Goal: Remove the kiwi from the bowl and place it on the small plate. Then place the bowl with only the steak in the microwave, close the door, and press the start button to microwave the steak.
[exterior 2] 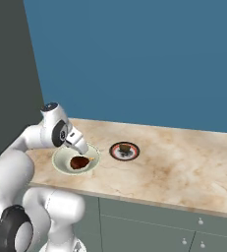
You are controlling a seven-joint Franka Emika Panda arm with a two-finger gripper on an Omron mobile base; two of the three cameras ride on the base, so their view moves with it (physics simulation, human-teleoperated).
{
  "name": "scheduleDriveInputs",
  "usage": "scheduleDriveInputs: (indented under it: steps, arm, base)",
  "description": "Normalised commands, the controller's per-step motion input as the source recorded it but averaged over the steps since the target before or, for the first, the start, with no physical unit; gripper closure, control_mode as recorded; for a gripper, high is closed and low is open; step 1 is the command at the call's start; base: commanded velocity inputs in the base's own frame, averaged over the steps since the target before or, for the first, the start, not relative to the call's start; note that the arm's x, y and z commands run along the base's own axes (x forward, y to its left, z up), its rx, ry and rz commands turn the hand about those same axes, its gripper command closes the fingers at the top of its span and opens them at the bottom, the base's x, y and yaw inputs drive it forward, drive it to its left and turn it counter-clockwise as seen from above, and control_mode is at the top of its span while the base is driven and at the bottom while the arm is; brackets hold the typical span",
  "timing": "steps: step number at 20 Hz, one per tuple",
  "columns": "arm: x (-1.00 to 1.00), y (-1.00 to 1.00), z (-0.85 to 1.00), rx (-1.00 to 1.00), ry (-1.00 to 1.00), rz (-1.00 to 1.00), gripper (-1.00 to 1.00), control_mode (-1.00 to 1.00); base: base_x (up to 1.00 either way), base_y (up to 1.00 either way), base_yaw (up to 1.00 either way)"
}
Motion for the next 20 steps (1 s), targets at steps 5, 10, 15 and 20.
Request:
scheduleDriveInputs:
  steps: [5, 10, 15, 20]
  arm:
    - [0.00, 0.57, 0.00, -0.17, 0.06, 0.12, -1.00, -1.00]
    - [0.10, 0.32, 0.00, -0.13, 0.16, 0.09, -1.00, -1.00]
    - [-0.01, 0.44, 0.05, -0.06, 0.05, 0.12, -1.00, -1.00]
    - [-0.08, 0.55, 0.00, 0.00, 0.04, 0.11, -1.00, -1.00]
  base:
    - [0.00, 0.00, 0.00]
    - [0.00, 0.00, 0.00]
    - [0.00, 0.00, 0.00]
    - [0.00, 0.00, 0.00]
